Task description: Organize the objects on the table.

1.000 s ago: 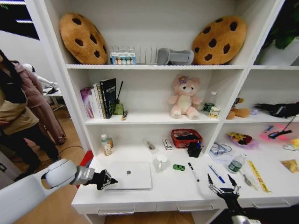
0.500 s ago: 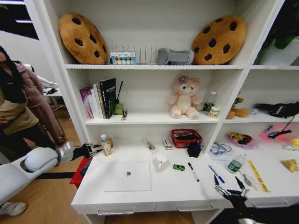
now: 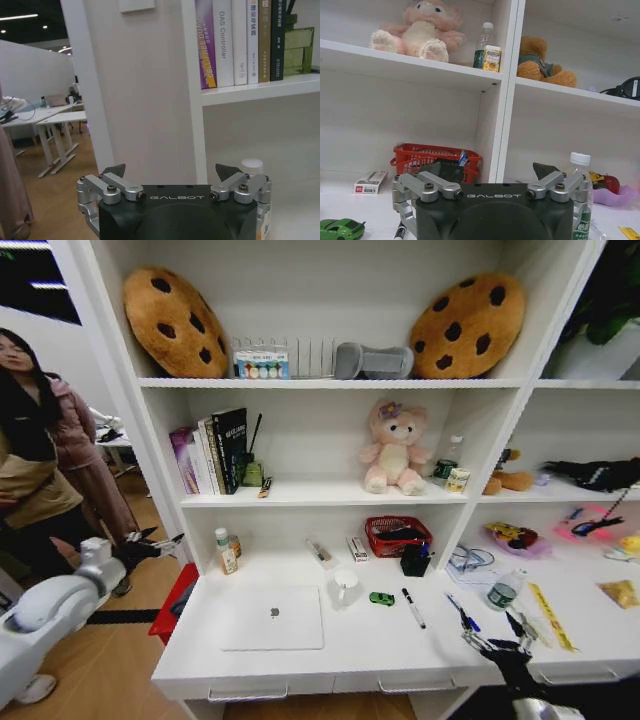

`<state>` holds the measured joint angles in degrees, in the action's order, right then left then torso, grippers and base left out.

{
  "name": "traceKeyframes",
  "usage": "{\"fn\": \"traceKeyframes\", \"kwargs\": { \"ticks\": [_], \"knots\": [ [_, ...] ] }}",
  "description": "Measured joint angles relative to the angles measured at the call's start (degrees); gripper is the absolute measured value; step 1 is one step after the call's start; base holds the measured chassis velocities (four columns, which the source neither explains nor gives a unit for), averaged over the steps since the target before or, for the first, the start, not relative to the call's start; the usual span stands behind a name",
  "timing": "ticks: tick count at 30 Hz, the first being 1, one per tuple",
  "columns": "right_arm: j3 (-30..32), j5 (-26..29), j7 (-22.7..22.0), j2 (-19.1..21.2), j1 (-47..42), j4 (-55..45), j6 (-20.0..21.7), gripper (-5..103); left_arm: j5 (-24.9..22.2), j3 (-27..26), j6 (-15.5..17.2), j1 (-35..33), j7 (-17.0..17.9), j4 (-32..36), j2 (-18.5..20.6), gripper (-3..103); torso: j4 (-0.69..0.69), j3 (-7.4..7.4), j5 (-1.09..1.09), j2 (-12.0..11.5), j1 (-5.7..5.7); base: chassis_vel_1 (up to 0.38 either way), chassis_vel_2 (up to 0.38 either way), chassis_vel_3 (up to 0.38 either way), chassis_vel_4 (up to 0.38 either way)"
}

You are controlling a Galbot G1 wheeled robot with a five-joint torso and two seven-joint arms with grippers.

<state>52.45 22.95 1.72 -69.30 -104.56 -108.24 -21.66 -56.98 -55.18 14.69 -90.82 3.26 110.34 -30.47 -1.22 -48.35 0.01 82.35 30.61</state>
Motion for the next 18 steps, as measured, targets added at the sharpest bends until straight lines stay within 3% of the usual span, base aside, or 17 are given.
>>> {"fn": "traceKeyframes", "kwargs": {
  "ticks": [5, 7, 8, 11, 12, 14, 18],
  "knots": [
    [-0.64, -0.19, -0.18, 0.16, 0.43, -0.33, 0.69, 100, -1.30, -7.38, 0.06, -6.61, 1.95, 5.02, -4.96, 100, -0.01, 0.01, 0.01, 0.00, 0.00, 0.000, 0.000, 0.000, 0.000],
    [-1.11, -0.59, -0.34, 0.28, 0.45, -0.75, 1.09, 100, -2.03, -11.68, 0.39, -12.02, 3.40, 10.61, -10.05, 100, -0.04, 0.01, -0.01, 0.00, 0.00, 0.000, 0.000, 0.000, 0.000],
    [-1.11, -0.59, -0.34, 0.28, 0.45, -0.75, 1.09, 100, -2.03, -11.68, 0.39, -12.02, 3.40, 10.61, -10.05, 100, -0.04, 0.01, -0.01, 0.00, 0.00, 0.000, 0.000, 0.000, 0.000],
    [-1.47, -0.95, -0.45, 0.46, 0.33, -1.26, 1.46, 100, -1.70, -14.84, 0.69, -17.54, 3.48, 16.89, -16.51, 100, -0.02, 0.01, 0.00, 0.00, 0.00, 0.000, 0.000, 0.000, 0.000],
    [-1.47, -0.95, -0.45, 0.46, 0.33, -1.26, 1.46, 100, -1.70, -14.84, 0.69, -17.54, 3.48, 16.89, -16.51, 100, -0.02, 0.01, 0.00, 0.00, 0.00, 0.000, 0.000, 0.000, 0.000],
    [-1.91, -1.45, -0.51, 0.46, 0.06, -1.83, 1.60, 100, -0.92, -16.10, 0.43, -21.03, 3.09, 21.89, -21.78, 100, 0.01, 0.01, 0.00, 0.00, -0.01, 0.000, 0.000, 0.000, 0.000],
    [-2.75, -2.08, -0.54, 0.09, -0.27, -2.66, 1.75, 100, 0.65, -16.13, 0.12, -22.70, 3.11, 25.64, -25.34, 100, 0.00, 0.01, 0.00, 0.00, -0.01, 0.000, 0.000, 0.000, 0.000]
  ]
}}
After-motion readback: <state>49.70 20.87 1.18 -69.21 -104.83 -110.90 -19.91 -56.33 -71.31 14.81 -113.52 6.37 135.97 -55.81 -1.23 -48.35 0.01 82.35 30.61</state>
